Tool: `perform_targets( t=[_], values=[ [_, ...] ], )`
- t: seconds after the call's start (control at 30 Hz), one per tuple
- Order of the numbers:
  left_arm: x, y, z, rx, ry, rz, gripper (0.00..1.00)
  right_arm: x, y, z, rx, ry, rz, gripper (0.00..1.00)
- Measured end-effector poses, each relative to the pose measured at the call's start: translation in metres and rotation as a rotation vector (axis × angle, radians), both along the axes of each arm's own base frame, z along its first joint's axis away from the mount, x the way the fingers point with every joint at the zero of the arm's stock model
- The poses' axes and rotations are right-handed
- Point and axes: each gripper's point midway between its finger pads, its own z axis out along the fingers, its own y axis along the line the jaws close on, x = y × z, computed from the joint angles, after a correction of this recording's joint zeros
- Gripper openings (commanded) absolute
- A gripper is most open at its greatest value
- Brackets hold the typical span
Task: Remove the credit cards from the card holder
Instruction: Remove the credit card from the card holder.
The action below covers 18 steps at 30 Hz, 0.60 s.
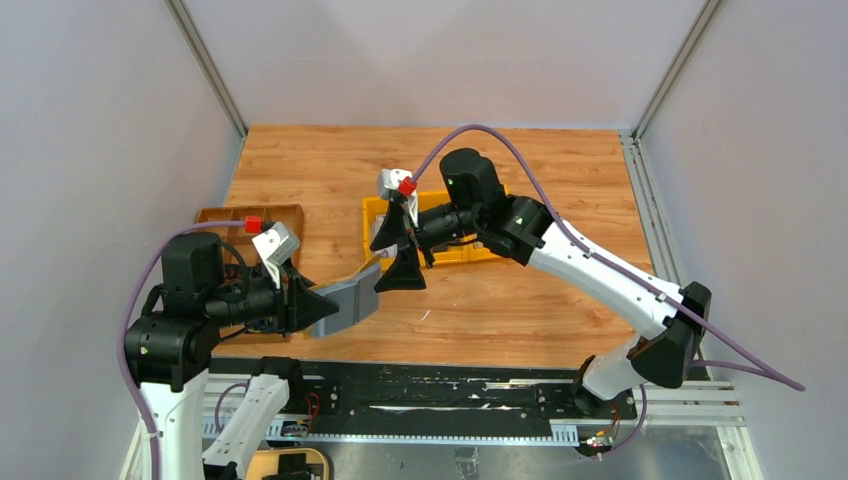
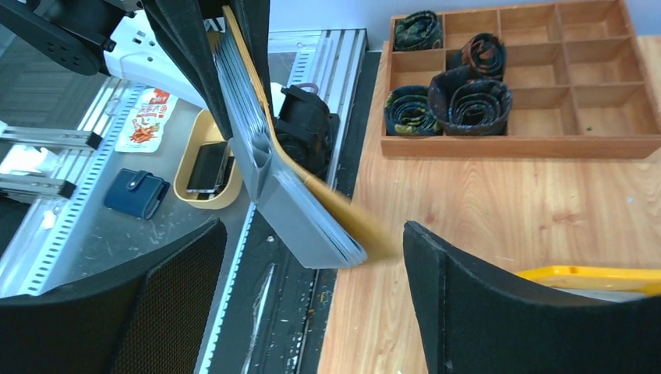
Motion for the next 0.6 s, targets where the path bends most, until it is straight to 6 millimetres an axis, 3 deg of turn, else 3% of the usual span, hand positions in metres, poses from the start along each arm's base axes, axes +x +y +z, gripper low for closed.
perform_targets(
  t=[0.2, 0.37, 0.47, 0.6],
  values=[
    [-0.002, -0.002, 0.001, -0.007, -0.001, -0.014, 0.00, -0.003, 0.001, 0.013, 0.036, -0.062, 0.013, 0.88],
    [-0.003, -0.002, 0.002, -0.011, -0.006, -0.024, 0.00, -0.028, 0.018, 0.025, 0.055, -0.108, 0.110, 0.84],
    [-0.005, -0.004, 0.003, -0.019, -0.006, -0.034, 0.00, -0.035, 0.028, 0.021, 0.044, -0.110, 0.158, 0.73],
    [-0.006, -0.004, 0.004, -0.021, -0.013, -0.041, 0.00, -0.036, 0.032, 0.001, -0.012, -0.081, 0.198, 0.51]
  ],
)
